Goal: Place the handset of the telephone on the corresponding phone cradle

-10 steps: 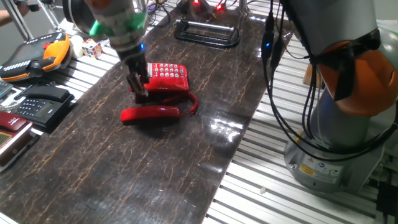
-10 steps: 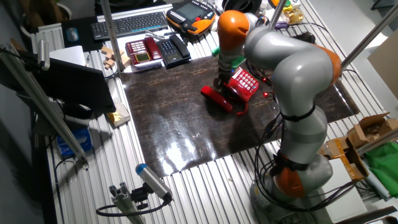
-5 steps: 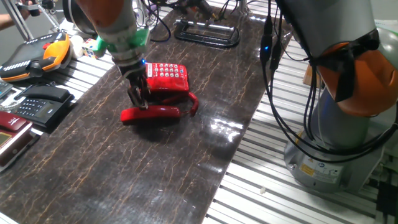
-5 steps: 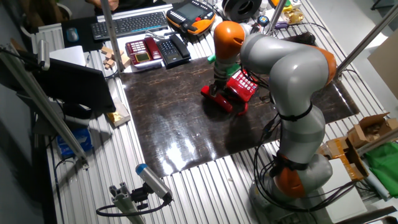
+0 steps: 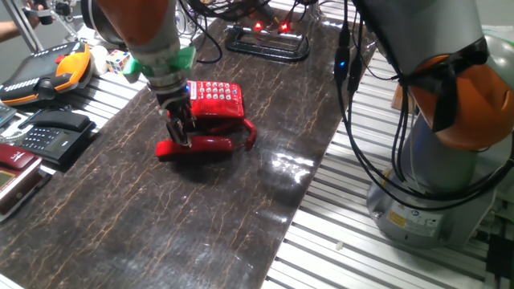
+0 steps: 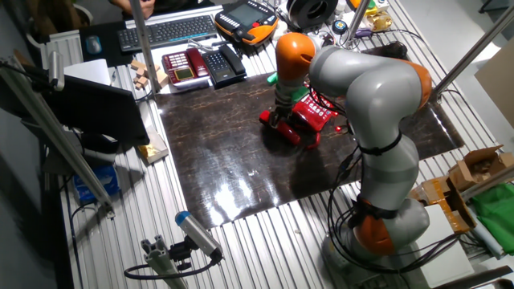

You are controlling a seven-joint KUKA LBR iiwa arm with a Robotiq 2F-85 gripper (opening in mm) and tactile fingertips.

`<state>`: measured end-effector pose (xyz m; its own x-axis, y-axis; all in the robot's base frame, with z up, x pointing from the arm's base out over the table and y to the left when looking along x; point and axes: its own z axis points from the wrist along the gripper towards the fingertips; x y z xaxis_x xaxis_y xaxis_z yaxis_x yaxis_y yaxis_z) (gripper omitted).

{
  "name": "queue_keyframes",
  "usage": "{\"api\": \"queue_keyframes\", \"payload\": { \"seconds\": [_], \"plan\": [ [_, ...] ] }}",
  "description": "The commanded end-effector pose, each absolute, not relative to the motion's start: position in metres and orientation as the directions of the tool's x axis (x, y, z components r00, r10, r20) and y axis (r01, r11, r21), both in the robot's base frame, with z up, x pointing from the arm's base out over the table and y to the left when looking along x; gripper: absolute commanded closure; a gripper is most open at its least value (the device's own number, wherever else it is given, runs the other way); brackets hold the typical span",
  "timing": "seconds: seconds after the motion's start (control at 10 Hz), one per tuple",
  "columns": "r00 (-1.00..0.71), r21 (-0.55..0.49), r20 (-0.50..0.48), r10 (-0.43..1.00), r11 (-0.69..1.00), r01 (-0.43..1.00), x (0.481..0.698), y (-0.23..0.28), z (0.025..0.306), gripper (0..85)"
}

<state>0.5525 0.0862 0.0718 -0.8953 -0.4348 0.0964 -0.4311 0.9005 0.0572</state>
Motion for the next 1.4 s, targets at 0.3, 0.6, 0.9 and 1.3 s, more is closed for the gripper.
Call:
{"api": "queue_keyframes", "payload": {
  "seconds": [0.3, 0.6, 0.9, 1.3],
  "plan": [
    [-0.896, 0.067, 0.080, -0.436, 0.900, -0.431, 0.554, 0.084, 0.053, 13.3],
    [-0.898, 0.067, 0.064, -0.436, 0.899, -0.432, 0.551, 0.084, 0.046, 15.7],
    [-0.899, 0.050, 0.044, -0.435, 0.900, -0.433, 0.549, 0.083, 0.044, 22.3],
    [-0.900, 0.033, 0.040, -0.434, 0.901, -0.433, 0.548, 0.083, 0.044, 25.3]
  ]
}}
